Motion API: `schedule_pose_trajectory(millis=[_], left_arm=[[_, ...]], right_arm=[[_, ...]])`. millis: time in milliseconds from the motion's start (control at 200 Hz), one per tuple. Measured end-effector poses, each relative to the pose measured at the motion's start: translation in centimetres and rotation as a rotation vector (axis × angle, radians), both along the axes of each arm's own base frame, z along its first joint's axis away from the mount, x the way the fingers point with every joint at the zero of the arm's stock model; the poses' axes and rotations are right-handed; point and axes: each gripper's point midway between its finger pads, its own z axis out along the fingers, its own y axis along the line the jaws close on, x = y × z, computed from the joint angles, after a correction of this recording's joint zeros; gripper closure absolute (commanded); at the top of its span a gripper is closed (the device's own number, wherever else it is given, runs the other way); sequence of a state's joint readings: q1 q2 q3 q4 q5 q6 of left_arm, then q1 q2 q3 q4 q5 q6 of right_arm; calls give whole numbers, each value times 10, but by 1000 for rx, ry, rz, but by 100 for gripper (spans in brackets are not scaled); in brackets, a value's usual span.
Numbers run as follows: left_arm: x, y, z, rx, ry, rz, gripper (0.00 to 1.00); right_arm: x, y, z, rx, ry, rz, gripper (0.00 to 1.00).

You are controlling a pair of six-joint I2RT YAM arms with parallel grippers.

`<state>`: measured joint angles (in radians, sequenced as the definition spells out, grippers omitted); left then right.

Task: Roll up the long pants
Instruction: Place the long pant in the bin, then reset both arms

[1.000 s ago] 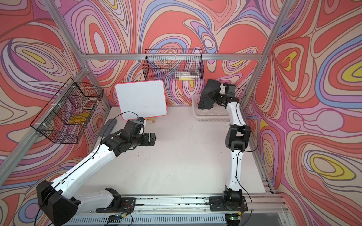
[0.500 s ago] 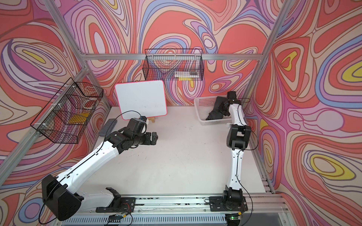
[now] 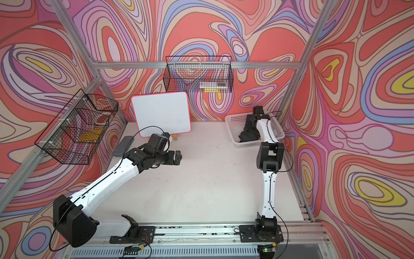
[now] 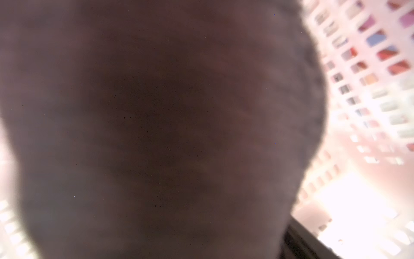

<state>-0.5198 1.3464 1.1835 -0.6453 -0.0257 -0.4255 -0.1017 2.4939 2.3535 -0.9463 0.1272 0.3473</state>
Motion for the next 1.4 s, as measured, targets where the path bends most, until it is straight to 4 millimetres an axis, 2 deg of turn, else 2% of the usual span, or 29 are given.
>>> schedule_pose_trajectory(millis=[115, 220, 315, 501, 566, 641, 716, 836, 946, 1027, 1132, 1237, 1297, 1397], left_arm=[[2, 4, 0, 8, -3, 4, 1], [4, 10, 2, 12, -9, 16, 1], [7, 19, 9, 15, -26, 33, 1], [18, 48, 33, 24, -96, 101, 1], [23, 66, 39, 58, -130, 143, 1], [30, 91, 44, 107, -201, 198, 1], [30, 119, 37, 166, -262, 252, 1], [20, 162, 7, 246, -277, 326, 1], [15, 184, -11, 280, -270, 358, 1], [17, 192, -20, 279, -283, 361, 1], [22, 199, -46, 269, -288, 350, 0], [25, 198, -90, 246, -262, 318, 1], [25, 193, -114, 228, -245, 293, 1], [32, 186, -138, 199, -254, 260, 1]], right_arm=[[0, -4, 8, -19, -8, -12, 2], [1, -7, 31, -40, -50, -21, 2], [0, -8, 76, -55, -146, -23, 2], [-18, -4, 195, -74, -403, -9, 2], [-35, 0, 220, -75, -467, 6, 2], [-66, 6, 228, -77, -508, 23, 2], [-105, 12, 220, -81, -530, 39, 2], [-165, 23, 192, -122, -549, 58, 2], [-202, 39, 150, -163, -541, 95, 2], [-221, 41, 102, -197, -512, 110, 2], [-236, 37, 42, -252, -489, 125, 2], [-235, 42, 2, -309, -493, 180, 2], [-225, 48, -7, -328, -523, 208, 2], [-208, 57, -9, -352, -600, 240, 2]])
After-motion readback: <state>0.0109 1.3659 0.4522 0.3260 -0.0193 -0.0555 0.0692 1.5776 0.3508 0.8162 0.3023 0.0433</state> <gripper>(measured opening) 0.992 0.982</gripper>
